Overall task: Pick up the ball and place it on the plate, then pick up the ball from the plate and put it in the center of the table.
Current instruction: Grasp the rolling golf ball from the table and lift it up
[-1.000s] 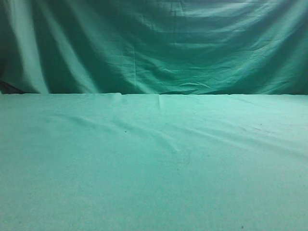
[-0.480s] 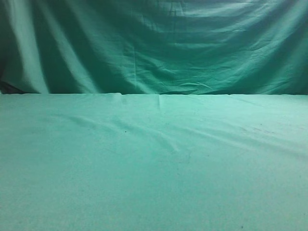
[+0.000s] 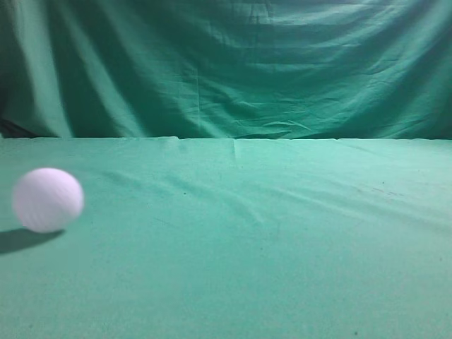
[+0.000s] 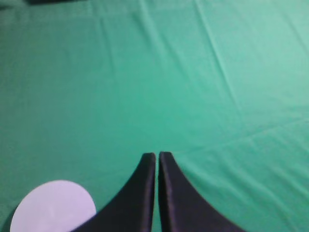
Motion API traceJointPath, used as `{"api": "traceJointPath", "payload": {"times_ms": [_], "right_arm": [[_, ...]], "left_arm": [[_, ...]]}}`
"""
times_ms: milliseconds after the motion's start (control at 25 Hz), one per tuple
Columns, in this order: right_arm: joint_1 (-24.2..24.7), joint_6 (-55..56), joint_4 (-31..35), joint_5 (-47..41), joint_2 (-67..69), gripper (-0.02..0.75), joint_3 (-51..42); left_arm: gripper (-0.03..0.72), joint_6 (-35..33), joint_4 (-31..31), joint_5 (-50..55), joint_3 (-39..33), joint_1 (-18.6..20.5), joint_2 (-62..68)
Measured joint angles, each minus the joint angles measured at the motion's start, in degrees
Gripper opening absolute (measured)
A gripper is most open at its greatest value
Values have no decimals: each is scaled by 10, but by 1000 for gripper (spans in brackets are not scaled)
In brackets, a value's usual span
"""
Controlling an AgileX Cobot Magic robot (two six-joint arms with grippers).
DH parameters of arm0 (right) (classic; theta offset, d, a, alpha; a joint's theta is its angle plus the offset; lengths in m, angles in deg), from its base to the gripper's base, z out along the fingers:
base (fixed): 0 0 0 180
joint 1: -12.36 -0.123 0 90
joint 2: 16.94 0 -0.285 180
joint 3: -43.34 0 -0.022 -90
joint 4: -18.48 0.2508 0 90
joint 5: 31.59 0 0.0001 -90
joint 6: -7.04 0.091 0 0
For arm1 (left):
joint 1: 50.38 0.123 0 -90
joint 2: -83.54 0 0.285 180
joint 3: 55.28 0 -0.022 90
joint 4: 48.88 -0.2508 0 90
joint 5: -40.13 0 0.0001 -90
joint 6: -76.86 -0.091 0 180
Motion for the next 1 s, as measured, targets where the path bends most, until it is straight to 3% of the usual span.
{"api": "traceJointPath", "payload": {"times_ms": [240, 560, 1000], "right_arm": [[0, 0, 0, 0, 0, 48, 0], [0, -6, -17, 11, 0, 48, 0], [0, 18, 81, 251, 0, 48, 0]], "left_arm": [[0, -6, 0, -108, -133, -74, -150], [0, -17, 0, -220, -369, -88, -354], [0, -29, -3, -247, -581, -88, -648]]}}
